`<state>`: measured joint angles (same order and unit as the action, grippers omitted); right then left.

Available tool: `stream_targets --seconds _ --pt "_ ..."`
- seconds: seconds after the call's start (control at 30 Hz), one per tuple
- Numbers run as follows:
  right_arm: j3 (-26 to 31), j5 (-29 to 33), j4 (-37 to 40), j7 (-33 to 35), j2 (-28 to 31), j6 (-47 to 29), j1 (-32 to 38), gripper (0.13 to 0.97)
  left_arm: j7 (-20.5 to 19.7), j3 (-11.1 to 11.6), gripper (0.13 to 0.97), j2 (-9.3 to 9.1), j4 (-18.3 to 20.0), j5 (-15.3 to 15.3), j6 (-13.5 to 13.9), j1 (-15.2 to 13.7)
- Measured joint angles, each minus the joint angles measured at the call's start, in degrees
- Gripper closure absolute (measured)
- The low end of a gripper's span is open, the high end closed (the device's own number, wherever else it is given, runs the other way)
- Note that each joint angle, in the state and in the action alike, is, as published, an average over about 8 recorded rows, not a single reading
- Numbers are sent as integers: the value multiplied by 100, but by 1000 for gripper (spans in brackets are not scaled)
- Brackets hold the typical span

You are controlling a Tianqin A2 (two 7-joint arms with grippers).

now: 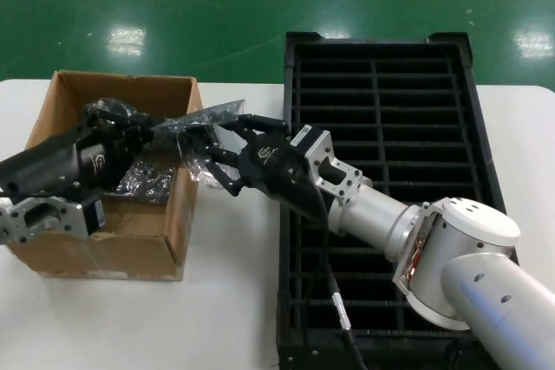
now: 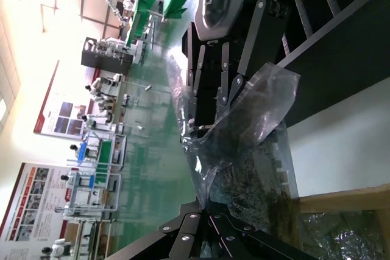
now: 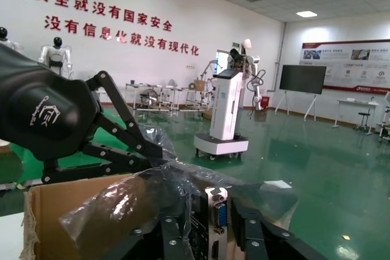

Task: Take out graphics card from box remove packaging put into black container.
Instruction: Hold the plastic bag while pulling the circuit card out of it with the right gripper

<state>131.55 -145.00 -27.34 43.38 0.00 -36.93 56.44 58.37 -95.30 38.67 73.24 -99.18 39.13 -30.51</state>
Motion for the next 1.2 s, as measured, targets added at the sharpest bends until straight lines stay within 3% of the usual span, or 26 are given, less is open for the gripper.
stream_targets --seconds 0.37,0.63,0.97,1.2 --pt "-292 134 -48 7 0 -62 -39 776 31 -31 957 -14 -11 1 31 3" --pt "-350 157 -71 -14 0 -92 -59 829 25 -17 957 -17 51 -24 39 50" --pt "173 -339 59 112 0 -18 25 913 -9 31 957 -47 142 -64 6 109" --pt "-242 222 -279 -88 90 108 -96 915 2 55 957 -37 137 -22 -79 129"
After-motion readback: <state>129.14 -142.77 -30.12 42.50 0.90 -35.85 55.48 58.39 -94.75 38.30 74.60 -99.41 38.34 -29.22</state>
